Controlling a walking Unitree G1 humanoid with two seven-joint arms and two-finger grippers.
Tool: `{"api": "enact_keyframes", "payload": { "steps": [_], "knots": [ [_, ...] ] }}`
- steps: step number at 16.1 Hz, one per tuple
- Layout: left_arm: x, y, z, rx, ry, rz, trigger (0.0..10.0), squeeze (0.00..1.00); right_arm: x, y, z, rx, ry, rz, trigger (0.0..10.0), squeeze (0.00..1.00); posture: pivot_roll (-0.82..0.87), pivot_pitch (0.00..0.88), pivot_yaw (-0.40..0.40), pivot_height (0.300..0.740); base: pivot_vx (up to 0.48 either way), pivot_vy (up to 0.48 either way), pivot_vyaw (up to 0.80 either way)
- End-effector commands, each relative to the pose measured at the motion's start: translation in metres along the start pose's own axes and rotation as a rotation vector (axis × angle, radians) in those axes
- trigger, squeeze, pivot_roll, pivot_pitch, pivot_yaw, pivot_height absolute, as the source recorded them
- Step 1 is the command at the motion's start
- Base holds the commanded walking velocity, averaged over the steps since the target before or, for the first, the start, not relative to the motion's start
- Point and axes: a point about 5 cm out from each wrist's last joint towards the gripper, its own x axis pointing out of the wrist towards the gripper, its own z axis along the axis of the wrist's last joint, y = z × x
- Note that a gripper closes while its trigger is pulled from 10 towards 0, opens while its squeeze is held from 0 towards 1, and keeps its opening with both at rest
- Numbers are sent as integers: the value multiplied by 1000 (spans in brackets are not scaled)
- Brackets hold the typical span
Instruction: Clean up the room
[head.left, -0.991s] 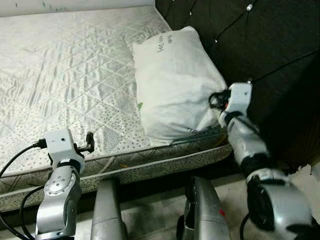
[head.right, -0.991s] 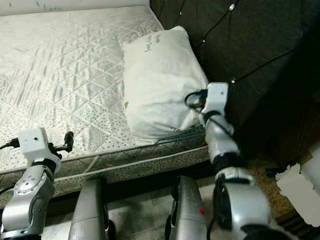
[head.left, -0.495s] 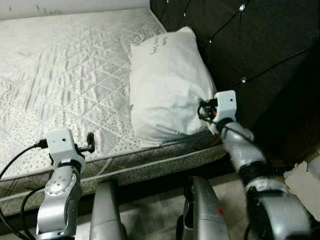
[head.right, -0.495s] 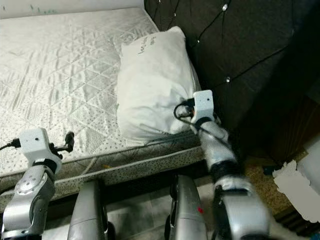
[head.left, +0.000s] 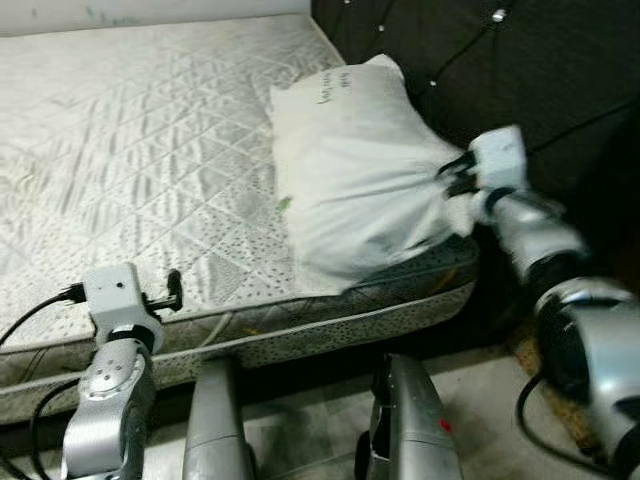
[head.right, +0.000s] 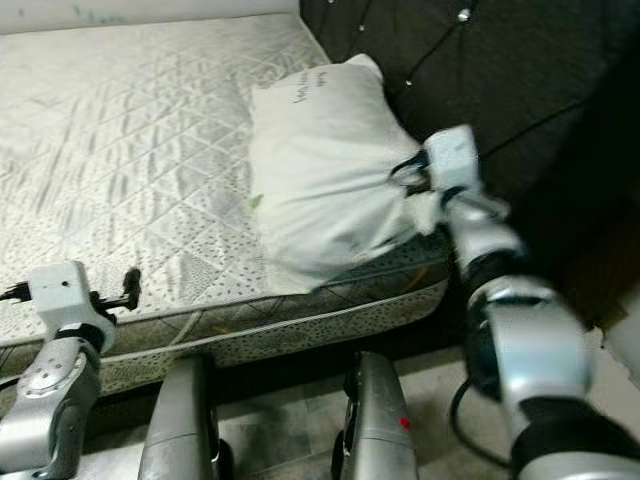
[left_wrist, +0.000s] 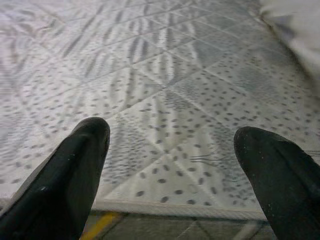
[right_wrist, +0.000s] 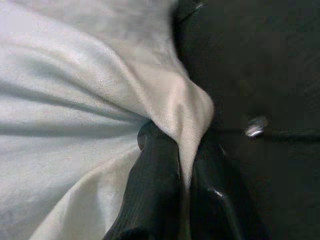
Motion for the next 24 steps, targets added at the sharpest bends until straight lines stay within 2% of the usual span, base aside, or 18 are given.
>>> {"api": "enact_keyframes", "payload": {
  "steps": [1, 3, 7, 9, 11, 12, 13, 14, 22, 23, 24],
  "knots": [
    [-1, 3, 4, 13, -7, 7, 10000, 0, -2, -22, 34, -6, -108, -94, 0, 0, 44, 8, -10, 536, 0, 0, 0],
    [-5, 5, 2, 19, 2, 12, 10000, 0, -8, -49, 50, -30, -132, -223, 0, 0, 49, 17, -9, 536, 0, 0, 0],
    [-5, 7, 3, 19, 3, 28, 10000, 0, -14, -66, 62, -59, -152, -295, 0, 0, 50, 19, -18, 536, 0, 0, 0],
    [-4, 7, 4, 18, 3, 34, 10000, 0, -15, -70, 59, -51, -145, -319, 0, 0, 48, 15, -23, 536, 0, 0, 0],
    [-5, 5, 3, 16, 5, 35, 10000, 0, -13, -65, 47, -44, -118, -307, 0, 0, 47, 14, -25, 536, 0, 0, 0],
    [-5, 4, 2, 14, 7, 35, 10000, 0, -11, -59, 33, -30, -86, -287, 157, 0, 47, 14, -26, 536, 0, 0, 0],
    [-4, 3, 2, 12, 8, 36, 10000, 0, -10, -50, 18, -3, -52, -262, 7373, 0, 48, 13, -25, 536, 0, 0, 0],
    [-3, 3, 2, 12, 7, 36, 10000, 0, -9, -45, 8, 30, -34, -257, 10000, 1000, 49, 10, -22, 536, 0, 0, 0],
    [4, 2, 7, 13, -10, 41, 10000, 0, -4, -24, -2, 72, -4, -237, 10000, 1000, 50, 0, -24, 536, 0, 0, 0],
    [5, 2, 8, 11, -20, 39, 10000, 0, -4, -13, -16, 93, 21, -232, 10000, 1000, 48, 0, -24, 536, 0, 0, 0],
    [5, 3, 8, 11, -20, 40, 10000, 0, -3, -9, -17, 118, 8, -222, 10000, 1000, 47, 0, -23, 536, 0, 0, 0]
  ]
}}
